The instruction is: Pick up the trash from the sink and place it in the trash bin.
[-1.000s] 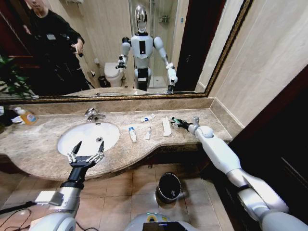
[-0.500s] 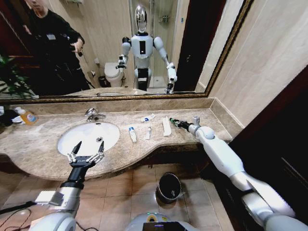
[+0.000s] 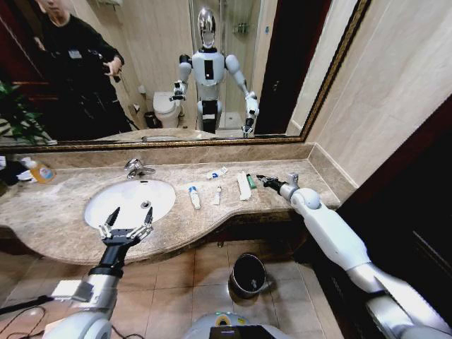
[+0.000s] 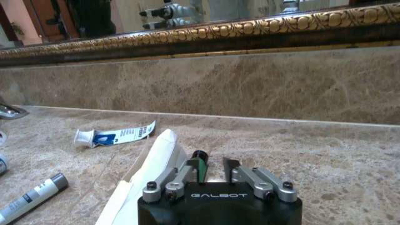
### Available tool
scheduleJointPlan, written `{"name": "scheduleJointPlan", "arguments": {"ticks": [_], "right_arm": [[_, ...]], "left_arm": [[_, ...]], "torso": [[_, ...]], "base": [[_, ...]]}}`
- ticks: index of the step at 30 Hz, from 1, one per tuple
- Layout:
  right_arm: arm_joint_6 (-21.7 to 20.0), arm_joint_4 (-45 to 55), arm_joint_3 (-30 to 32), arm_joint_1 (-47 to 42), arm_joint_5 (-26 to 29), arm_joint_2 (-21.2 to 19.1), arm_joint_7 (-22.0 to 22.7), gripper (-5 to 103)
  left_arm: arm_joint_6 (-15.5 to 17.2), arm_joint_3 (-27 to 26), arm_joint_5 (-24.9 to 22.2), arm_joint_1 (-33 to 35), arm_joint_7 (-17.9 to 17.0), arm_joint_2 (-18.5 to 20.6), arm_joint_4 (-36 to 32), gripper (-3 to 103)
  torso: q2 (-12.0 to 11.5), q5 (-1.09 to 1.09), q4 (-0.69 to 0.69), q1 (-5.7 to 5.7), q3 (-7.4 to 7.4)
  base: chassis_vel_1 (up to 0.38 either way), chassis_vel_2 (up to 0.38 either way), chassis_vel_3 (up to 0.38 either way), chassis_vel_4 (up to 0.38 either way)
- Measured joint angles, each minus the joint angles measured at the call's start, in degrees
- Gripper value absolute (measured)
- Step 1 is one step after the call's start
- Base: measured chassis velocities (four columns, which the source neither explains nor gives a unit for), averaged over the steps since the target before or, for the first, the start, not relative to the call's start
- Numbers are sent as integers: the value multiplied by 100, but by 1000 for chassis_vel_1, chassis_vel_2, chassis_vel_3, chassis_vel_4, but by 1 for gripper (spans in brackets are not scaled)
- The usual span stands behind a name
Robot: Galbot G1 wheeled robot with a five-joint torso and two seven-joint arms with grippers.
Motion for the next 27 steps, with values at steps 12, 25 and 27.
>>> {"name": "scheduleJointPlan", "arguments": {"ticks": [12,25,27], "right_arm": [[-9,-95,-218,73,-105,279,221,71],[2,-284,-310,131,-229,394,257,100],[10,-309,-311,141,-235,405,257,98]], "left_arm": [[0,0,0,0,0,0,0,100],[0,0,0,0,0,0,0,100],[0,0,0,0,0,0,0,100]], "torso": [[-1,0,0,0,0],[-1,0,0,0,0],[-1,0,0,0,0]], "base": [[0,0,0,0],[0,0,0,0],[0,0,0,0]]}}
